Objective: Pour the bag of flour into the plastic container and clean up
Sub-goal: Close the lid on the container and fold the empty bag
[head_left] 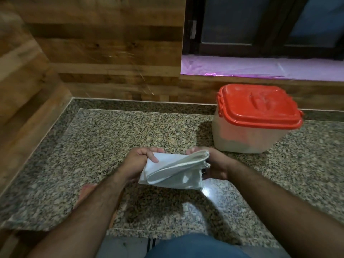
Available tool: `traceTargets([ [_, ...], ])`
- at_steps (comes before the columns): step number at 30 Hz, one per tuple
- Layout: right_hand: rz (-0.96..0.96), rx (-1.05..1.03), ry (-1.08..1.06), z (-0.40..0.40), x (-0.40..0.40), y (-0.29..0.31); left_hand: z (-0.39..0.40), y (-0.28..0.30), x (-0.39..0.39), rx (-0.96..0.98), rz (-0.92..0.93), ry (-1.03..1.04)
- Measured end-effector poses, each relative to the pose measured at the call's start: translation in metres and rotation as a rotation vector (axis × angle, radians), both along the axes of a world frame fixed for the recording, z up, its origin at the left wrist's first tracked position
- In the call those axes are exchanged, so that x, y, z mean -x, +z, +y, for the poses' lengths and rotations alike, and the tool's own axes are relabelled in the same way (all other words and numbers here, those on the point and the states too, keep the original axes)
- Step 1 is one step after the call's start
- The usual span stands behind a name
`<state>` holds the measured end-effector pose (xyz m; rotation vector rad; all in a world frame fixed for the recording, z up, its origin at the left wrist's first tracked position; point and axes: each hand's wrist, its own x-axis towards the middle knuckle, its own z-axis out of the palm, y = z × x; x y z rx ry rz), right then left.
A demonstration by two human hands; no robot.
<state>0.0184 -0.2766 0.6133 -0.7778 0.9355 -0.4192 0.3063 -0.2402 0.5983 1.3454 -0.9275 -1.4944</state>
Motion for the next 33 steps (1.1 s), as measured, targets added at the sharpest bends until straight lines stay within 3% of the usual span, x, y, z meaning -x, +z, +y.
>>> traceTargets([
  [2, 0.091, 0.076, 0.099, -0.003, -0.002, -0.006, -0.003, 0.002, 0.001, -0.003, -0.005, 0.050],
  [5, 0.067, 0.081, 0.053, -0.005, -0.002, -0.012, -0.001, 0.005, -0.002, -0.046, 0.061, 0.094],
  [9, 0.039, 0.102, -0.130, -0.004, -0.010, -0.022, 0.024, 0.000, 0.000, -0.107, 0.459, 0.177],
  [11, 0.118, 0.132, -0.226, -0.002, -0.019, -0.028, 0.041, -0.002, 0.007, -0.047, 0.482, 0.228],
  [15, 0.191, 0.274, -0.257, 0.012, -0.043, -0.027, 0.073, -0.002, 0.025, 0.001, 0.351, 0.409],
  [19, 0.193, 0.385, -0.129, 0.037, -0.069, -0.024, 0.121, -0.002, 0.039, 0.018, 0.252, 0.747],
  [23, 0.111, 0.317, 0.058, 0.077, -0.095, -0.034, 0.179, -0.009, 0.054, -0.051, 0.087, 1.055],
  [28, 0.009, 0.110, 0.279, 0.144, -0.125, -0.060, 0.284, -0.028, 0.054, -0.010, 0.230, 1.283],
  [33, 0.070, 0.111, 0.624, 0.224, -0.162, -0.074, 0.404, -0.041, 0.066, -0.029, 0.277, 1.440],
])
